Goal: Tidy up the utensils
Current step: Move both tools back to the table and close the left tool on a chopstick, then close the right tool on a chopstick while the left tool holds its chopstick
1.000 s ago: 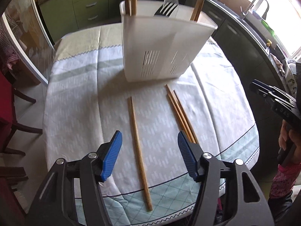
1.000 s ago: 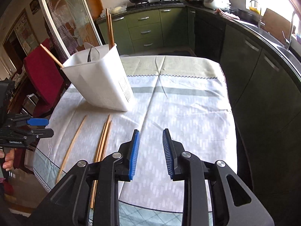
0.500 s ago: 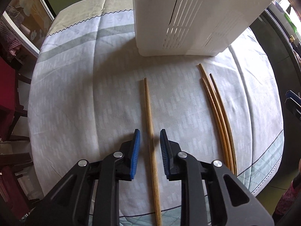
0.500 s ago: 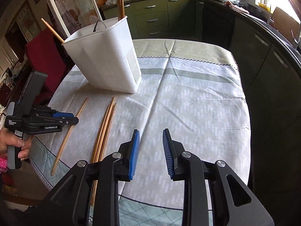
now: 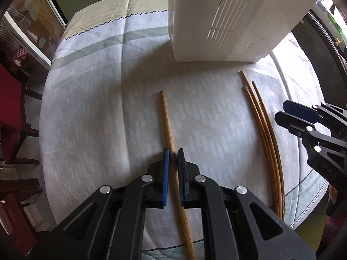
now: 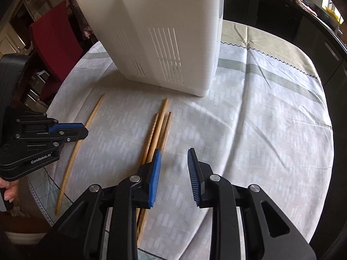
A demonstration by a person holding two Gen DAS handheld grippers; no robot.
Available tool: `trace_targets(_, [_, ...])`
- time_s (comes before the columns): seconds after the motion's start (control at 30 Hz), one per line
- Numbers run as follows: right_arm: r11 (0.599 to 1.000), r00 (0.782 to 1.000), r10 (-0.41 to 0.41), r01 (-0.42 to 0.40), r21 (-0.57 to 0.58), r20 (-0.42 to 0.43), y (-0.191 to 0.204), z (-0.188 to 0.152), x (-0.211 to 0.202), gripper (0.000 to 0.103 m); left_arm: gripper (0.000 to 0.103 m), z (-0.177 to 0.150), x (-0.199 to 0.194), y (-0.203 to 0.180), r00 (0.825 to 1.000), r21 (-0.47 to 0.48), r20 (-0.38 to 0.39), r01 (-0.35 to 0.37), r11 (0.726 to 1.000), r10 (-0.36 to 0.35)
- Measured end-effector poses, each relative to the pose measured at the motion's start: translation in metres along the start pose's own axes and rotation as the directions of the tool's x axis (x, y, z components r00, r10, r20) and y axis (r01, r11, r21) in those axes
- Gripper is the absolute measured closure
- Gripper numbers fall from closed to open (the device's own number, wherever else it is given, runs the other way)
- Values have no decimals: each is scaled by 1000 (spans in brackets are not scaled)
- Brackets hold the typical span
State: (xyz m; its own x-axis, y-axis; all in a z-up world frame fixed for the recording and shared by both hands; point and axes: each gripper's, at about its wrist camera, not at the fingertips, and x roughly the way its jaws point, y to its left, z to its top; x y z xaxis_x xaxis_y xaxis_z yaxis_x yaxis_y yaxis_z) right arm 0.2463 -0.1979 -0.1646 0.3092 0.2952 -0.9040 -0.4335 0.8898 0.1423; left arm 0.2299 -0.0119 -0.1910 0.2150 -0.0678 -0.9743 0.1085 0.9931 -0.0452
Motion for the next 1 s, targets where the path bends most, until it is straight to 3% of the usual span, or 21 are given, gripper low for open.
trace_targets(0.7, [990, 991, -123, 119, -77, -45, 37, 11, 25, 83, 95, -3, -2, -5, 1000, 21, 24, 2, 1000, -2])
trace_targets(0.87, [992, 993, -107, 103, -76, -49, 44, 16, 31, 95, 95, 2, -1, -6, 1000, 5, 11, 3, 1000, -3])
trace_targets(1.0, [993, 994, -95, 92, -69, -46, 42, 18, 33, 97, 95, 9, 1, -4, 1000, -6, 4, 4, 1000, -4])
